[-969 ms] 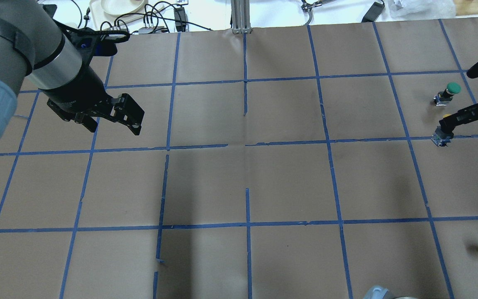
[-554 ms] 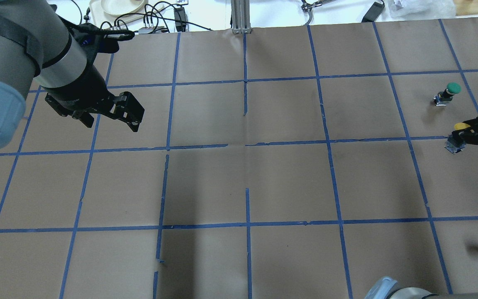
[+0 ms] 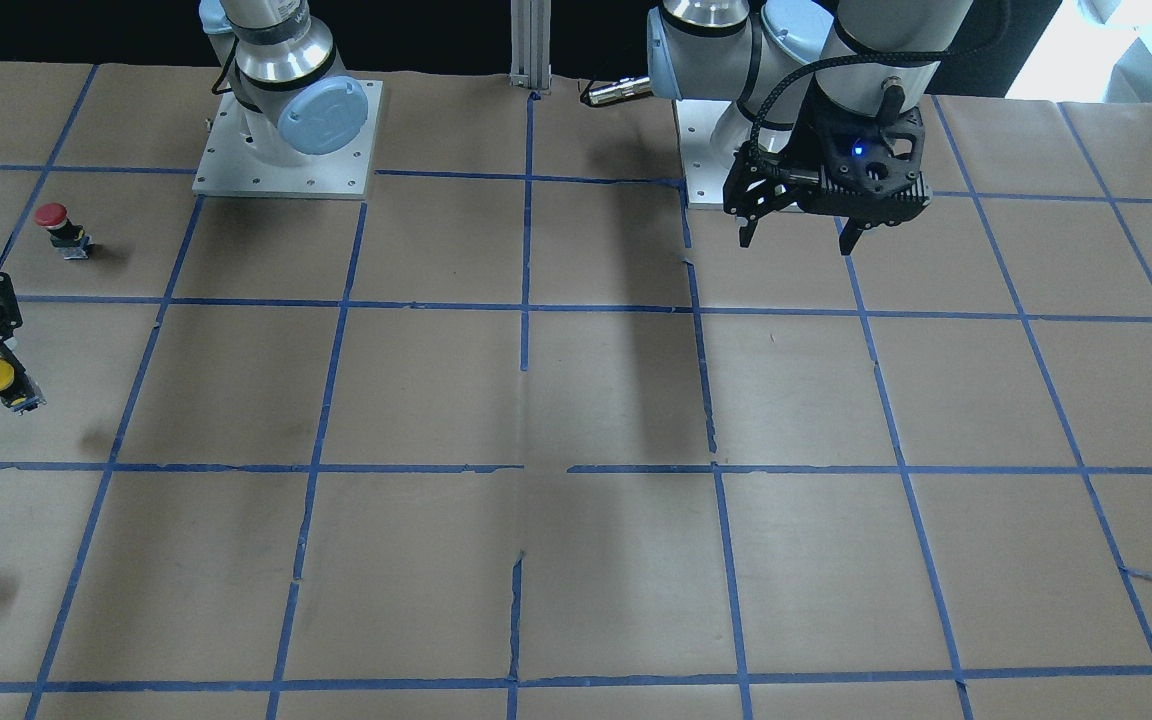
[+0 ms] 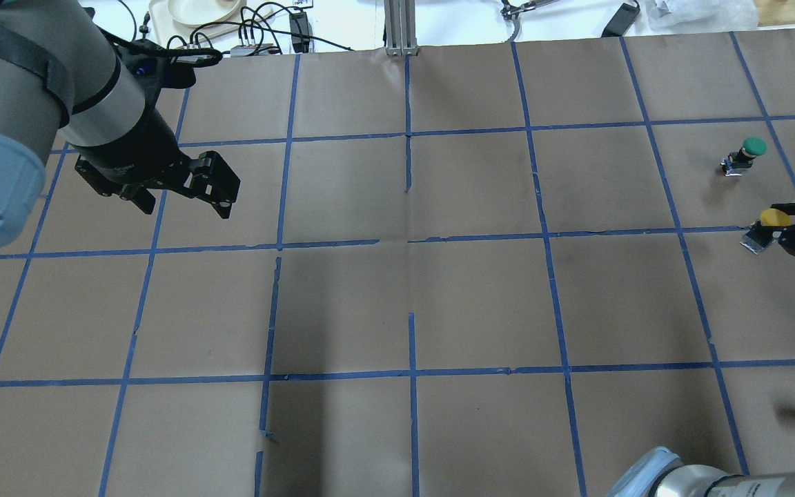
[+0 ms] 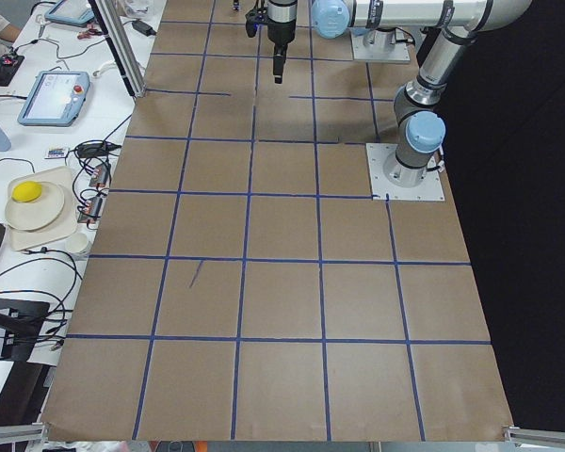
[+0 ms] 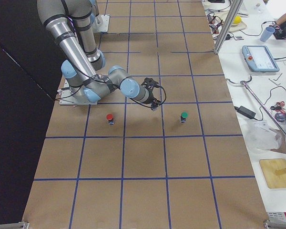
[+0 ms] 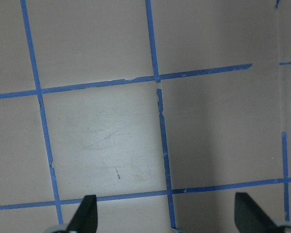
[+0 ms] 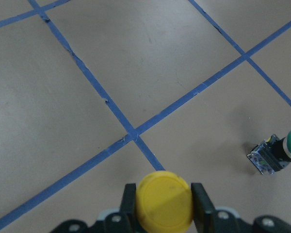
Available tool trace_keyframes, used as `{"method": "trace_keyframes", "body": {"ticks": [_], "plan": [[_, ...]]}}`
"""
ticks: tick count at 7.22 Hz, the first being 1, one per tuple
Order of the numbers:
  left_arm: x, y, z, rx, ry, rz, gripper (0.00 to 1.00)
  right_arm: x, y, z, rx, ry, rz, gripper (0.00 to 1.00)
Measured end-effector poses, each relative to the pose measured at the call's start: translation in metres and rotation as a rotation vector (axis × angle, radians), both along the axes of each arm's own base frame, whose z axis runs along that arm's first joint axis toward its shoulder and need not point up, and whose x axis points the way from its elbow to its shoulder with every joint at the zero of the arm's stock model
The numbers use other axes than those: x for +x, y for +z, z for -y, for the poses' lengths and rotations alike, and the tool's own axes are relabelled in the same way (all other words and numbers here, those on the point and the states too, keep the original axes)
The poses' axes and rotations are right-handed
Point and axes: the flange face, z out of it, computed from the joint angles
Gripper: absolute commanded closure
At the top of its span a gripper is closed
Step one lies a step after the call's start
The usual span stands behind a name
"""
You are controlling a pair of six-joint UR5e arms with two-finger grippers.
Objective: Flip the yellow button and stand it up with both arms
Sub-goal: 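Lower the button upright with the right gripper beside the green button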
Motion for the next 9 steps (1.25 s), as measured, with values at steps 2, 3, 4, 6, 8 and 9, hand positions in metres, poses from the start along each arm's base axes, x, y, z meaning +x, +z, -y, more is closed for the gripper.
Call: {"method": "trace_keyframes", "body": {"ticks": [2,3,4,6,8,9], "plan": [[0.001,0.004,0.001,-0.002,0.052,-0.008,0.00,-0.029,-0.019,-0.015,-0.015,-0.004,0.016,0.85],[0.007,0.007,0.003,-0.009,0.076,-0.011,0.00,-0.036,-0.029,-0.017,-0.028,-0.010,0.041,0.85],[0.014,0.011,0.008,-0.017,0.099,-0.015,0.00,-0.041,-0.035,-0.019,-0.037,-0.014,0.062,0.84],[0.017,0.020,0.016,-0.013,0.142,-0.027,0.00,-0.052,-0.043,-0.026,-0.053,-0.040,0.101,0.82],[0.015,0.033,0.018,0.005,0.152,-0.037,0.00,-0.056,-0.058,-0.028,-0.044,-0.051,0.139,0.80],[0.011,0.036,0.017,0.013,0.149,-0.054,0.00,-0.057,-0.068,-0.028,-0.036,-0.054,0.159,0.43]]}}
